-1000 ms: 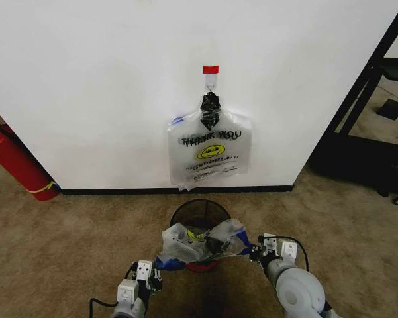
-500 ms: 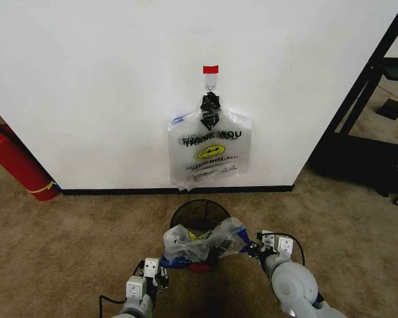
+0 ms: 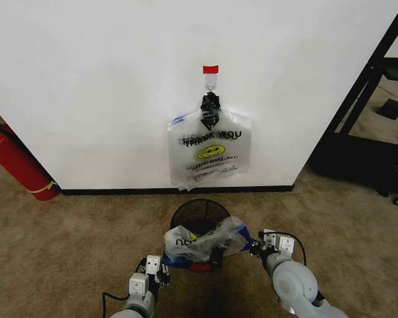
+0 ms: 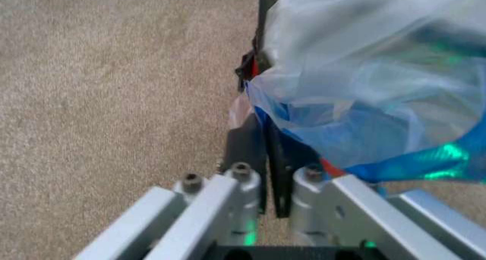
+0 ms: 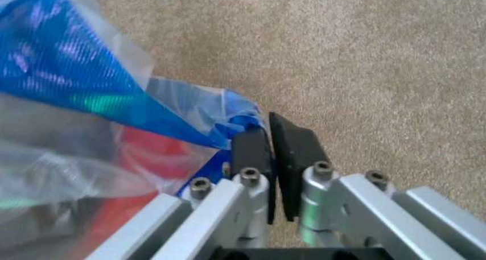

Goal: Pick up the garbage bag from the wall and place it over the trash bin.

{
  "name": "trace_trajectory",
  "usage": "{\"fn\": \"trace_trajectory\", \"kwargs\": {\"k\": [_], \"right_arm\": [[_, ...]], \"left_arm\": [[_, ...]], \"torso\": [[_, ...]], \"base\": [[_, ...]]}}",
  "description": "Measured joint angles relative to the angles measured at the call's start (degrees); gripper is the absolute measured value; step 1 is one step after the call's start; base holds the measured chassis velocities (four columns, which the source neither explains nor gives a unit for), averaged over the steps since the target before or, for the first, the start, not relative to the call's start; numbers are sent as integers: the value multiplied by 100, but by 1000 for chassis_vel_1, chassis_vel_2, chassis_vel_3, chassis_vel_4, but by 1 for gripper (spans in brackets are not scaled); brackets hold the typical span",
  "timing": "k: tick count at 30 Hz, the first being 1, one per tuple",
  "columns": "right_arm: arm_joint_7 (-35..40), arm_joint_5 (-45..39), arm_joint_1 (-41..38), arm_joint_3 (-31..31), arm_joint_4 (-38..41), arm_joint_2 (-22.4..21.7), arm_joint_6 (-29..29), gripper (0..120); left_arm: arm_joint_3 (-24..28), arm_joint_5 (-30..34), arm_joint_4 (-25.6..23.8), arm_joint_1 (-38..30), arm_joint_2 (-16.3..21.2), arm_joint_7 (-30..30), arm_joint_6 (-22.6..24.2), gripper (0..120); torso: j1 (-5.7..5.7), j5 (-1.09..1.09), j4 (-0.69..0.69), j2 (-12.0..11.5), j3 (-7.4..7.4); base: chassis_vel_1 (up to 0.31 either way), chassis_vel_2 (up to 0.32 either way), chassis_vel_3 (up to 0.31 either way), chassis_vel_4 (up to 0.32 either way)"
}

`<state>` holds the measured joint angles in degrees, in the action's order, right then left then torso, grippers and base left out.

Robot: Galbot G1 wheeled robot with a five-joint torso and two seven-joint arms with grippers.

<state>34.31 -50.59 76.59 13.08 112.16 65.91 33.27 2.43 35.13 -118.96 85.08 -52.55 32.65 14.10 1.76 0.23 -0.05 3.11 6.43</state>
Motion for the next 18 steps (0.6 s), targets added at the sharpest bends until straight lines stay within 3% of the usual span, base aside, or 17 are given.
{"fn": "trace_trajectory", "kwargs": {"k": [5, 10, 13, 15, 18], "right_arm": [[2, 63, 265, 110, 379, -130, 33, 25], [-4, 165, 424, 214, 593, -203, 49, 38], [-114, 435, 663, 352, 793, -282, 32, 55], [-135, 476, 693, 371, 812, -292, 23, 56], [-322, 739, 952, 572, 981, -368, -50, 70]], "left_arm": [[-139, -176, -460, 370, 229, -40, 116, 28], [-184, -293, -649, 519, 296, -38, 141, 41], [-249, -465, -909, 695, 368, -25, 144, 57], [-262, -489, -946, 734, 384, -24, 144, 57], [-364, -690, -1140, 1059, 515, -55, 112, 72]], "torso": [[0, 0, -1, 0, 0], [0, 0, 0, 0, 0], [0, 0, -1, 0, -1], [0, 0, -1, 0, -1], [0, 0, 0, 0, -1]], "base": [[0, 0, 0, 0], [0, 0, 0, 0], [0, 0, 0, 0], [0, 0, 0, 0], [0, 0, 0, 0]]}}
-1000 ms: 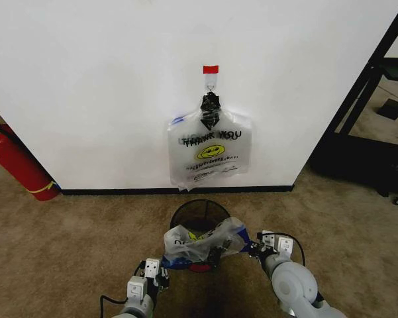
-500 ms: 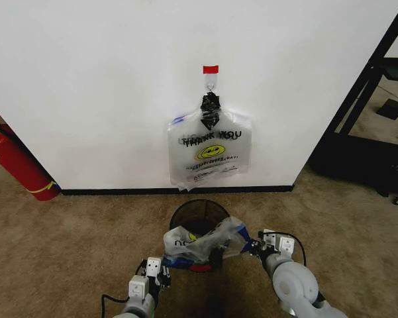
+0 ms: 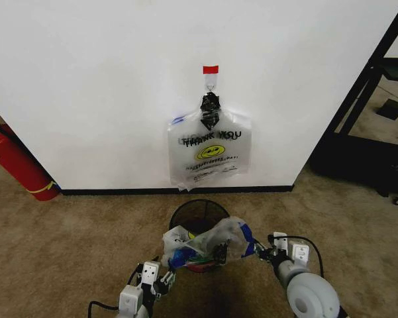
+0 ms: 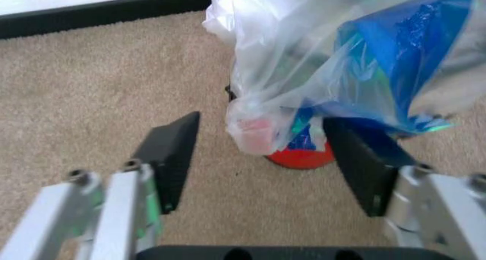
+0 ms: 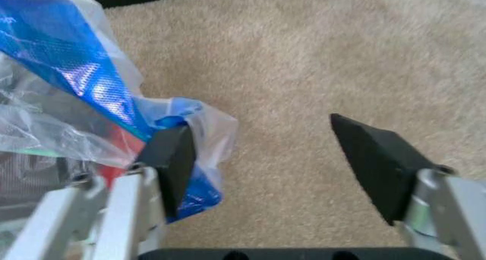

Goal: Pick up the garbage bag from the wall and place it over the trash bin.

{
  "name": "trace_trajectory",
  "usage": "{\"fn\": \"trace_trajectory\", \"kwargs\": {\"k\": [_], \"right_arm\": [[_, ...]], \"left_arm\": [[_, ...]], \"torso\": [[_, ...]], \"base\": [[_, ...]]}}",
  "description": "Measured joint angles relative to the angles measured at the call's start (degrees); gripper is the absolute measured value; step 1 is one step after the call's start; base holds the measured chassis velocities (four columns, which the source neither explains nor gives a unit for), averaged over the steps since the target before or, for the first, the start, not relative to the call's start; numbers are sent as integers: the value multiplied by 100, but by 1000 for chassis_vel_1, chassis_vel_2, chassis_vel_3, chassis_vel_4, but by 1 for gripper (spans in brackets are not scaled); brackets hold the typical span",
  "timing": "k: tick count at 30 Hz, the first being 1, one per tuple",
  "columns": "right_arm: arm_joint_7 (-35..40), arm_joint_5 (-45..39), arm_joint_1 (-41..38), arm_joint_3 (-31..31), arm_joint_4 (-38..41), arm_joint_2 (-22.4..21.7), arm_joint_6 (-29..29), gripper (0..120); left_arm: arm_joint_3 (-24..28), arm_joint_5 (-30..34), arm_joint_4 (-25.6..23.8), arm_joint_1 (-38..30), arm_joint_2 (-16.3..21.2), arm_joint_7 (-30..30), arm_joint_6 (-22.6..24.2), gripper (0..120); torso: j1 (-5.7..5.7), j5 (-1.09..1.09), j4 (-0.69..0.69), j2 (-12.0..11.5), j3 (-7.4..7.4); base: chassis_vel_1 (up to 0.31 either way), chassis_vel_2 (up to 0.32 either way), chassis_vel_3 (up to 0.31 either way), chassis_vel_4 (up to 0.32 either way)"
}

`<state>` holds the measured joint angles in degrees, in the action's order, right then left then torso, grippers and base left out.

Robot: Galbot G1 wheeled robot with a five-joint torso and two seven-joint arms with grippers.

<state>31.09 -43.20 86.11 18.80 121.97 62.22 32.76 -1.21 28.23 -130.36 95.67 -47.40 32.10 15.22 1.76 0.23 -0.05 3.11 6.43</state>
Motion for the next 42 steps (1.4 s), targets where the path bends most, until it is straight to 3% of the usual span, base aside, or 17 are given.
{"fn": "trace_trajectory", "kwargs": {"k": [2, 6, 7, 13, 19, 23, 25, 29, 31, 35, 38, 39, 42], "right_arm": [[-151, 129, 165, 125, 109, -38, -69, 81], [-322, 312, 347, 225, 230, -63, -197, 90], [-488, 520, 493, 271, 326, -88, -331, 98], [-910, 972, 742, 338, 402, -147, -633, 100], [-1560, 1335, 1017, 523, 349, -190, -1327, 100], [-2088, 1699, 1182, 623, 133, -76, -2436, 100], [-2344, 1795, 1230, 726, 35, 23, -3117, 100], [-2640, 1811, 1142, 794, -78, 58, -3756, 100], [-2859, 1725, 1042, 863, -114, 75, -4102, 100], [-2990, 1659, 1017, 912, -125, 94, -4313, 100], [-3328, 1625, 1119, 1098, -50, 189, -4706, 100], [-3419, 1632, 1238, 1177, 36, 265, -4826, 100], [-3502, 1657, 1403, 1242, 138, 361, -4925, 100]], "left_arm": [[-94, -136, -131, 203, 84, -54, -67, 83], [-198, -301, -310, 337, 153, -91, -152, 92], [-270, -413, -491, 384, 194, -93, -187, 99], [-359, -548, -758, 465, 276, -85, -200, 100], [-464, -606, -866, 496, 322, -35, -406, 100], [-512, -465, -832, 211, 204, -58, -711, 100], [-564, -85, -794, -88, 155, -117, -716, 100], [-669, 446, -729, -547, 147, -218, -594, 100], [-665, 1110, -607, -1192, 224, -308, -307, 100], [-599, 1573, -473, -1638, 293, -404, -118, 100], [-287, 3102, 145, -3015, 475, -859, 607, 100], [-85, 3928, 580, -3794, 508, -1120, 1216, 100], [280, 4309, 1088, -4518, 493, -1362, 1637, 100]], "torso": [[0, 0, 0, 0, 0], [0, 0, -1, 0, 0], [0, 0, 0, 0, 0], [0, 0, -1, 0, 0], [0, 0, 0, 0, 0], [0, 0, 0, 0, 0], [0, 0, -1, 0, 1], [0, 0, -3, 0, 1], [0, 0, 5, 0, 1], [0, 2, -5, 0, 1], [1, 3, 1, 0, 2], [0, -1, -2, 0, 1], [1, 1, -5, -1, 2]], "base": [[0, 0, 0, 0], [0, 0, 0, 0], [0, 0, 0, 0], [0, 0, 0, 0], [0, 0, 0, 0], [0, 0, 0, 0], [0, 0, 0, 0], [0, 0, 0, 0], [0, 0, 0, 0], [0, 0, 0, 0], [0, 0, 0, 0], [0, 0, 0, 0], [0, 0, 0, 0]]}}
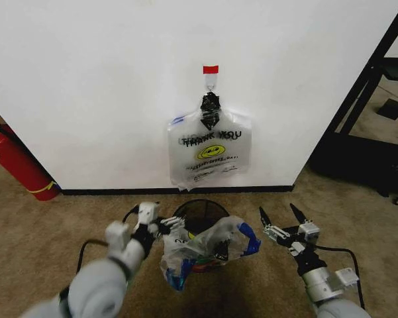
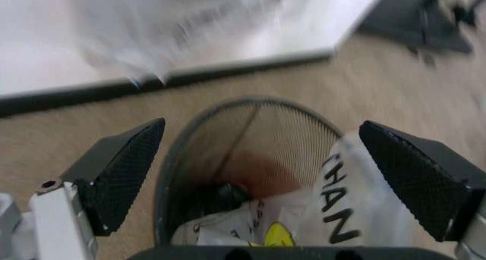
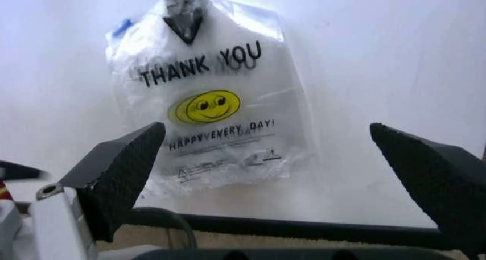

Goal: Pick up the garbage bag from the wall and place it over the trash bin.

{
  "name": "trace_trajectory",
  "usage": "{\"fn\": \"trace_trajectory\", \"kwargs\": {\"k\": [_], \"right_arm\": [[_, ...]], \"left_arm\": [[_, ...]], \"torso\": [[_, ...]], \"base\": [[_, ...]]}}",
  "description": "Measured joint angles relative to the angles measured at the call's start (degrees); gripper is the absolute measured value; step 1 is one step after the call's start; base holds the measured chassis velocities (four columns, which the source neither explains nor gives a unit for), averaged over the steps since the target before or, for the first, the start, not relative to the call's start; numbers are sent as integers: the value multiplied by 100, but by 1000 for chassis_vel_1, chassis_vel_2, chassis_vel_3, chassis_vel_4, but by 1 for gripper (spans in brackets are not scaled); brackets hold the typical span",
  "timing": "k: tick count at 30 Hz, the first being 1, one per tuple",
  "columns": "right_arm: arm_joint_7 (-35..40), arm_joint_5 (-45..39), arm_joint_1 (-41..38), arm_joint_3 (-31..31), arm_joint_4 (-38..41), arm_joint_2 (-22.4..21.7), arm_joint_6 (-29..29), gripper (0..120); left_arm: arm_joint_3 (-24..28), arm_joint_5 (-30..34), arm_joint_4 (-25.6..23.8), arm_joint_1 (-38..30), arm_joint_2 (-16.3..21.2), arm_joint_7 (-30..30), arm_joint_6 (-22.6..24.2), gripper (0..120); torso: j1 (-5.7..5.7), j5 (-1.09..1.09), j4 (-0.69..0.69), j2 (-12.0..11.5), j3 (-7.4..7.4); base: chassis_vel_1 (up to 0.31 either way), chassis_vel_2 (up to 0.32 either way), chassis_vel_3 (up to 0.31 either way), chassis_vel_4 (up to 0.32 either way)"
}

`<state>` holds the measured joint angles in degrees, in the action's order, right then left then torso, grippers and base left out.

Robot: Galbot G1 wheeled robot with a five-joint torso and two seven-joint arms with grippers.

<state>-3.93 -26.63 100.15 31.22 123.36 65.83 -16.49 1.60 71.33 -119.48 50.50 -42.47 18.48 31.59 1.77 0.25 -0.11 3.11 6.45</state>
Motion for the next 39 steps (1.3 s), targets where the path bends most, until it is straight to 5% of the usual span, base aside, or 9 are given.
{"fn": "trace_trajectory", "kwargs": {"k": [3, 5, 7, 11, 20, 39], "right_arm": [[-98, 100, 261, 49, 168, 140, -117, 100], [-101, 112, 291, 55, 197, 155, -122, 100], [-97, 119, 357, 105, 289, 176, -111, 100], [5, 38, 365, 197, 409, 146, 42, 100], [112, -224, 334, 225, 576, 86, 227, 100], [225, -307, 325, 135, 650, 65, 321, 100]], "left_arm": [[637, 106, 791, -1023, -188, -293, 377, 100], [733, 74, 902, -1144, -219, -348, 411, 100], [1170, -367, 1453, -1558, -338, -830, 470, 100], [1448, -948, 1904, -1681, -402, -1471, 450, 98], [1461, -1248, 2375, -1608, -573, -1698, 388, 95], [1765, -1192, 2695, -1821, -665, -1576, 373, 25]], "torso": [[0, -1, 4, 0, 0], [0, -1, 2, 0, 0], [0, -1, 2, 0, 0], [0, -1, 7, 0, -1], [0, -1, 6, 0, -1], [-1, -1, 5, 0, -1]], "base": [[0, 0, 0, 0], [0, 0, 0, 0], [0, 0, 0, 0], [0, 0, 0, 0], [0, 0, 0, 0], [0, 0, 0, 0]]}}
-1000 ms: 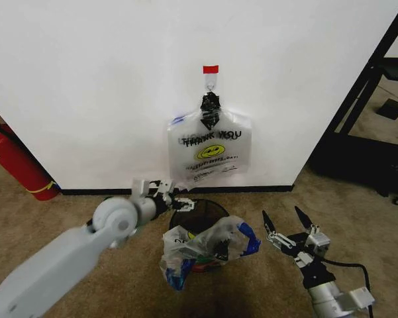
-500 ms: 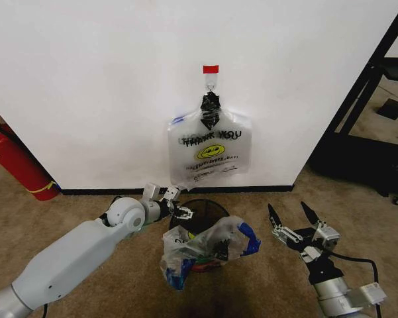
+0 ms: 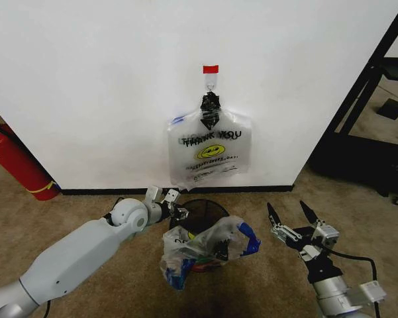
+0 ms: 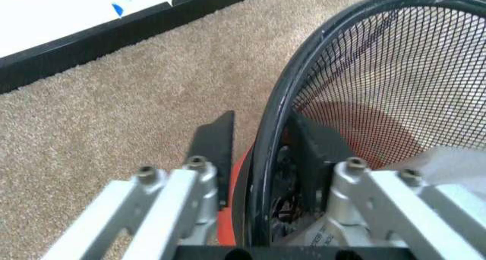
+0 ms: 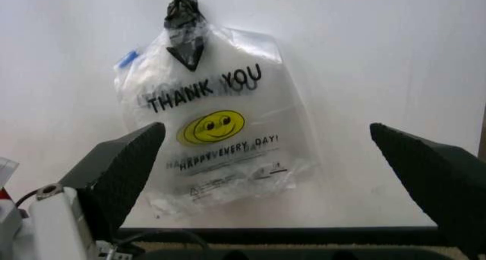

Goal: Pick up the garbage bag from the wall and place it over the trash bin.

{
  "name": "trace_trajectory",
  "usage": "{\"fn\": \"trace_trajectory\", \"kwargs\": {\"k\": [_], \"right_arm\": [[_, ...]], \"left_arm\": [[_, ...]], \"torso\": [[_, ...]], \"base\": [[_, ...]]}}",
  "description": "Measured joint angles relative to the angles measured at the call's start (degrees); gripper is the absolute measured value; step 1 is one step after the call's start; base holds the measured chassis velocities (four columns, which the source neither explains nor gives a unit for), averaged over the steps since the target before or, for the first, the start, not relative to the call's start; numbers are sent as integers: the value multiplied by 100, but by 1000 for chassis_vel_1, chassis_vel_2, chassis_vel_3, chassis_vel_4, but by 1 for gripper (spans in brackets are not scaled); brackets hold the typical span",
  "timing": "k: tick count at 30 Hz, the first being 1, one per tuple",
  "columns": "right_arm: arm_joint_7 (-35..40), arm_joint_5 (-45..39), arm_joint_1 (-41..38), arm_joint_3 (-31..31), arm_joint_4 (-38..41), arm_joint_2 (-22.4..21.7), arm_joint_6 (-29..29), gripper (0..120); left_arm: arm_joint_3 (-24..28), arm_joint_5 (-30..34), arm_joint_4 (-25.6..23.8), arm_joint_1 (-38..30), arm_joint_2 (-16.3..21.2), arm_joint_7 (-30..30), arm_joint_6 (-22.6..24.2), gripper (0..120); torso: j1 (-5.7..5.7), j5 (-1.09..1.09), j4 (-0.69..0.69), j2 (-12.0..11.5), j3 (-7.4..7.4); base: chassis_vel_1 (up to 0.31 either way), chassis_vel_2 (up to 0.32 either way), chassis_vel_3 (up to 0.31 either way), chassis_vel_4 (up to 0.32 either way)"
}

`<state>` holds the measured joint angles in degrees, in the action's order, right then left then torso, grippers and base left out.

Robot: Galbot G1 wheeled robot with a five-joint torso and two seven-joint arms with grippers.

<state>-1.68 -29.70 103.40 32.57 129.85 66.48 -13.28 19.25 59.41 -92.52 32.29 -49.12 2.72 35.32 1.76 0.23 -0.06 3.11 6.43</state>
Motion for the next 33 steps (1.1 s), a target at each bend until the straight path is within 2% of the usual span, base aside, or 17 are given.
{"fn": "trace_trajectory", "kwargs": {"k": [2, 6, 12, 18, 24, 26, 31, 33], "right_arm": [[5, 2, -1, -2, -1, 1, 0, 100], [35, 10, -34, -17, -33, 1, 11, 100], [63, 25, -69, -42, -64, 5, 37, 100], [87, 31, -80, -48, -90, 3, 52, 100], [115, 20, -140, -66, -83, 0, 86, 100], [125, 18, -148, -67, -83, -2, 92, 100], [216, 7, -177, -76, -87, -22, 151, 100], [233, 8, -183, -78, -90, -27, 165, 100]], "left_arm": [[0, 15, 0, 0, 0, 15, 0, 22], [-13, 69, -57, 27, 18, 83, 7, 5], [-95, 118, -139, 113, 36, 171, 29, 4], [-443, 279, -410, 307, 85, 467, 36, 4], [-1209, 901, -1045, 828, 107, 1549, -29, 4], [-1298, 972, -1098, 914, 96, 1664, -46, 4], [-1979, 1396, -1540, 1689, -24, 2544, -261, 4], [-2096, 1431, -1616, 1819, -53, 2686, -309, 4]], "torso": [[0, 0, 0, 0, 0], [0, 0, 0, 0, 0], [0, 0, 0, 0, 0], [0, 0, 0, 0, 0], [0, 0, -1, 1, -1], [0, 0, 0, 1, 0], [0, 1, 1, 0, 0], [0, 1, 1, 1, 0]], "base": [[0, 0, 0, 0], [0, 0, 0, 0], [0, 0, 0, 0], [0, 0, 0, 0], [0, 0, 0, 0], [0, 0, 0, 0], [0, 0, 0, 0], [0, 0, 0, 0]]}}
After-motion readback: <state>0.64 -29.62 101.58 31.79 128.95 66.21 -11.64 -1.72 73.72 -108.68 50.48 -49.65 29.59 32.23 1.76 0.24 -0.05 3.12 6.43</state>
